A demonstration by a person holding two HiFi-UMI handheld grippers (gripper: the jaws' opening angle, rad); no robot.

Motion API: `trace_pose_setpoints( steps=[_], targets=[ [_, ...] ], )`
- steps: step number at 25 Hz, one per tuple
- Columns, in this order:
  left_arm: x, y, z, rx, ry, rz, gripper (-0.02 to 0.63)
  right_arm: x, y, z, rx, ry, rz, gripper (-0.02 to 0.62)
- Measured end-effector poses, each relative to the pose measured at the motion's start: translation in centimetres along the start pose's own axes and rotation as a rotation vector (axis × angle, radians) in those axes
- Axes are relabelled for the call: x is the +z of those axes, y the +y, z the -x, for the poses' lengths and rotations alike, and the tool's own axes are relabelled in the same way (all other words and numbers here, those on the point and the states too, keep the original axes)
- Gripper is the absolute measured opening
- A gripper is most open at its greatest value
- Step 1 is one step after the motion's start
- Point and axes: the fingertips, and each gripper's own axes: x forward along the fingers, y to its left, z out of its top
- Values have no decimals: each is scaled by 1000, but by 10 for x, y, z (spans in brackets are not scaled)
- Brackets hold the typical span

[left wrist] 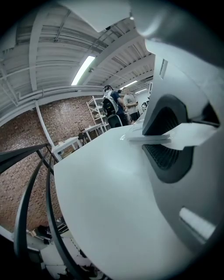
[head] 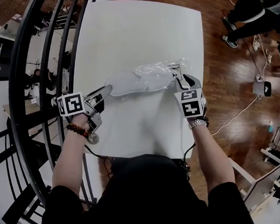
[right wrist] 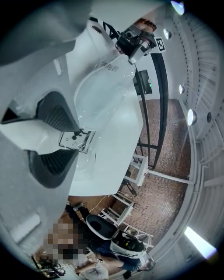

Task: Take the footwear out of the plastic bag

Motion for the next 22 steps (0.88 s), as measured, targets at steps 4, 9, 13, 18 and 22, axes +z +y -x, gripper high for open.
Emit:
trace_pose_setpoints(
  steps=[4, 9, 13, 18, 22],
  targets=[
    [10, 4, 9, 4, -41, 11, 84, -4, -10, 0, -32, 12, -21, 110],
    [23, 9, 24, 5, -107, 42, 83, -9, -24, 2, -82, 31, -46, 110],
    [35, 15, 34, -2, -175, 86, 83, -14, -36, 5, -104, 43, -78, 110],
    [46, 22, 44, 25, -246, 100, 83, -17, -39, 9, -115, 46, -94, 110],
    [56, 31, 55, 66, -314, 92, 83, -17, -40, 11, -127, 44, -106, 110]
  ],
)
